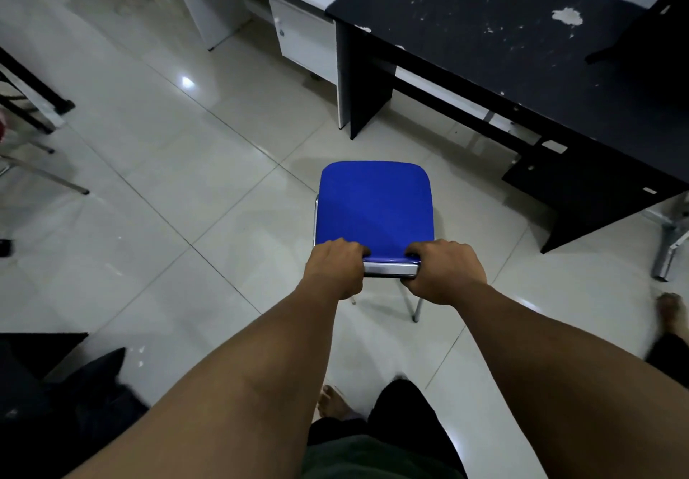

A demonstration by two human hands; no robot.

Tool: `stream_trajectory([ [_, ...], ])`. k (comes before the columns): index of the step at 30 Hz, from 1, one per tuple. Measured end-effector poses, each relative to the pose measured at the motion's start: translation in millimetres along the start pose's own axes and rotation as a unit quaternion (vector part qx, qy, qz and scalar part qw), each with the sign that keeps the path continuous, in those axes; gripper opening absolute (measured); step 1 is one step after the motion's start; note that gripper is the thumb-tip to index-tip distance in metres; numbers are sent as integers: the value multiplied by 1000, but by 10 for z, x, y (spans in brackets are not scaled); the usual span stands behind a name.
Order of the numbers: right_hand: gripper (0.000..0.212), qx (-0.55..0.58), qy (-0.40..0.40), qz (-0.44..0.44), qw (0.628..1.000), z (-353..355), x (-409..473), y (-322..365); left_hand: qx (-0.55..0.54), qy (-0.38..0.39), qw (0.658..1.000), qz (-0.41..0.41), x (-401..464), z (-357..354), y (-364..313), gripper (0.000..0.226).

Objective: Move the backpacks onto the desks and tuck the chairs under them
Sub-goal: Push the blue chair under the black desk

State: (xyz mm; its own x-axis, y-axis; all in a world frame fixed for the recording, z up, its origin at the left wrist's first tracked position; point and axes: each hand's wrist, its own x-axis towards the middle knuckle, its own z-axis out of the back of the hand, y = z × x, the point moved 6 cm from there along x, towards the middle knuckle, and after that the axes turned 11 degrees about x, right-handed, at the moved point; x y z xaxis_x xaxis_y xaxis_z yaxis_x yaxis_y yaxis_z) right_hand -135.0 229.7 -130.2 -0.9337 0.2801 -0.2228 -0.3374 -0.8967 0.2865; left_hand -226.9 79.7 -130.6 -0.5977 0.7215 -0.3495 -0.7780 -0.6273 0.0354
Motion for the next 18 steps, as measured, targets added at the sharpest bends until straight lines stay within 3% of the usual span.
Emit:
stream_trajectory([
  [18,38,31,5,-30,999,343,1098,-122,27,27,999,5,1149,392,476,50],
])
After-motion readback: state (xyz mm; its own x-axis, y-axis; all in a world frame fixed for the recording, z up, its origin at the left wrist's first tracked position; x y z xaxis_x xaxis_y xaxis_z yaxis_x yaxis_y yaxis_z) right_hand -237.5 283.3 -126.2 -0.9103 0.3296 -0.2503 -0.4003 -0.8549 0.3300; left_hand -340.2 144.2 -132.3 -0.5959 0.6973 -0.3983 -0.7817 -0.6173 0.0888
